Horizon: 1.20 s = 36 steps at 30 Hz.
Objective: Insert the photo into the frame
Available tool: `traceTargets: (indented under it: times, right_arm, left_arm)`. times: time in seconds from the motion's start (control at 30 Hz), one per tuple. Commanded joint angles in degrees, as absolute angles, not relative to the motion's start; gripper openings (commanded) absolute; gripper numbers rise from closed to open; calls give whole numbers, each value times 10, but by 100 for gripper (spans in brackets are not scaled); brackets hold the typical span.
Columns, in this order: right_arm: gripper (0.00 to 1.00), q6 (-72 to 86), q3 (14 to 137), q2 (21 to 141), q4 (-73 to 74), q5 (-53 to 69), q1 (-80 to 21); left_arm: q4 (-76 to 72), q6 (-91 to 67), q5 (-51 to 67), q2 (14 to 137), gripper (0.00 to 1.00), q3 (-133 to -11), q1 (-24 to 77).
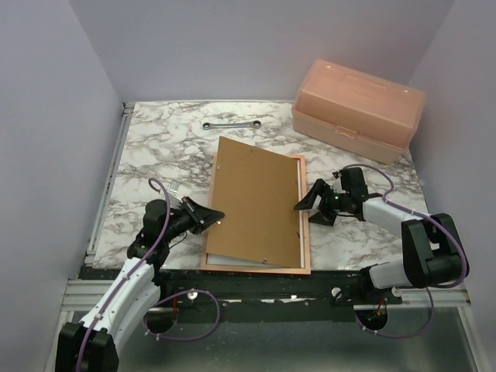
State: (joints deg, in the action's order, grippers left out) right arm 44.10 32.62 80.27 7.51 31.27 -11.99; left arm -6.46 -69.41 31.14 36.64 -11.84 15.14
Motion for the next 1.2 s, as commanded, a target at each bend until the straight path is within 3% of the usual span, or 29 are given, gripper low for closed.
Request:
traceTargets:
  times: [0.0, 0.6, 0.8, 1.17]
  right_arm:
    - [81, 453, 318, 812, 50, 338, -118]
    - [80, 458, 313, 826, 27, 360, -118]
    - [80, 453, 313, 829, 29, 356, -118]
    - [80, 434, 314, 837, 42, 346, -118]
  left_arm:
    - [-118, -699, 283, 367, 0, -111, 156]
    - [-167, -709, 253, 416, 0, -98, 200]
    - [-89, -660, 233, 429, 0, -124, 204]
    - [21, -555, 232, 510, 38, -195, 208]
